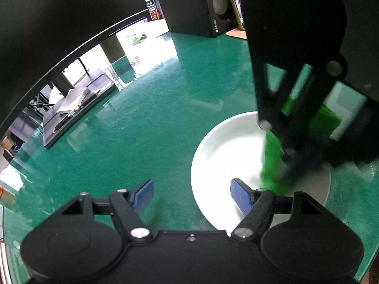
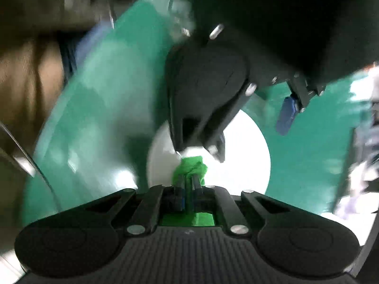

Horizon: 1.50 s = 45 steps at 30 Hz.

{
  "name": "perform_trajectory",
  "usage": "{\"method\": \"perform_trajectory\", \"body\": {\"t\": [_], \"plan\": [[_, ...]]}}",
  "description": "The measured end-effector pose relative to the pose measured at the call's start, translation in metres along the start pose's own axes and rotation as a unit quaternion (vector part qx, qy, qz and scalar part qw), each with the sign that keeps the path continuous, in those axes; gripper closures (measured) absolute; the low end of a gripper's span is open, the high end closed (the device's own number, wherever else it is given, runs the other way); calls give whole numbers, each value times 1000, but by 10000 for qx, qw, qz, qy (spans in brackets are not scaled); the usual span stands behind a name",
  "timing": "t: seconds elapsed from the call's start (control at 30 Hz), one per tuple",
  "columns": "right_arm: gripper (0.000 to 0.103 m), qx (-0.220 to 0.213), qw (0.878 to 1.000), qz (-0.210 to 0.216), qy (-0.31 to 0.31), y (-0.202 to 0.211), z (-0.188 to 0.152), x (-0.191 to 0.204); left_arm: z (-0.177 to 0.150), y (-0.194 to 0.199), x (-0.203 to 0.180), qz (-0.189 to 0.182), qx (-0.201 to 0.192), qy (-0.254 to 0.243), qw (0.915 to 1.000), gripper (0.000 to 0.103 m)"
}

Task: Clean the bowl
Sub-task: 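Hold the bowl with the left tool while the right tool scrubs the cloth inside it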

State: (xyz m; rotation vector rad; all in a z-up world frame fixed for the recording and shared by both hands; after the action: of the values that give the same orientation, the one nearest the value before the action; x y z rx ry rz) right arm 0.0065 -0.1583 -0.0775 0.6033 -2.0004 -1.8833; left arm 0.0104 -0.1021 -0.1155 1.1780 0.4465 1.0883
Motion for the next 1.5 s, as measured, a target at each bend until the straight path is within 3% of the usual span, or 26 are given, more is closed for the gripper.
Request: {"method": "perform_trajectory", "body": {"t": [0.03,0.13,0.2,0.33,0.4,0.5,0.6,0.77,0.83,0.87,0.93,1.0,1.03,1.17,1.27,1.33,1.43,1.5], "plan": [[98,-19,10000,54,-25,1,-1,-1,0,0,0,12,1,1,10000,31],[98,311,9975,-461,442,-7,-5,7,1,1,-1,60,27,-51,10000,31],[98,648,9822,-1325,1165,-20,-11,20,2,1,-1,75,47,-31,10000,32],[98,565,9615,-2316,1367,-24,-13,15,2,1,-1,69,51,-8,10000,32],[96,386,9646,-2369,1092,-17,-15,2,2,1,-2,92,64,-26,9999,32],[95,217,9768,-1979,790,-3,-21,-4,3,1,-3,121,75,-70,9999,31],[87,102,9836,-1703,578,12,-17,-11,4,1,-5,166,93,-121,9997,32],[84,380,9796,-1844,701,-17,10,4,4,0,-5,209,103,-126,9996,31],[90,475,9806,-1755,737,-25,10,6,4,0,-5,217,110,-132,9996,31],[96,492,9830,-1635,675,-24,10,5,5,0,-4,220,114,-139,9996,31],[97,517,9879,-1359,549,-24,9,4,5,0,-5,240,126,-165,9995,31],[97,433,9967,-578,372,-18,10,1,5,0,-5,264,127,-188,9994,30],[97,354,9978,-464,305,-17,11,-1,6,0,-5,263,129,-185,9994,30],[97,497,9849,-1470,770,-27,12,2,5,0,-5,258,133,-165,9994,30],[99,589,9671,-2210,1116,-34,13,4,4,-1,-3,203,132,-65,9997,30],[99,411,9557,-2604,1307,-31,14,8,4,-1,-2,184,136,-54,9997,30],[100,127,9488,-2843,1372,-26,16,11,5,-1,-3,220,156,-79,9996,30],[100,234,9514,-2789,1285,-28,16,8,6,-1,-4,239,158,-85,9996,30]]}}
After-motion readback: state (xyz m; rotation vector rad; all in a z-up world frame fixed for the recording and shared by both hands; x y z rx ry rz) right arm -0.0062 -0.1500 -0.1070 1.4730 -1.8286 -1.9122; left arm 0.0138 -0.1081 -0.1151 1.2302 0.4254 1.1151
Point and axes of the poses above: each gripper's, at about its wrist camera, not at the fingertips, and y roughly against the way its jaws point, x to its left, z to its top, the point moved 1 cm from there along -y, roughly the way its jaws point, and after that the axes turned 12 degrees about x, right-handed, at the moved point
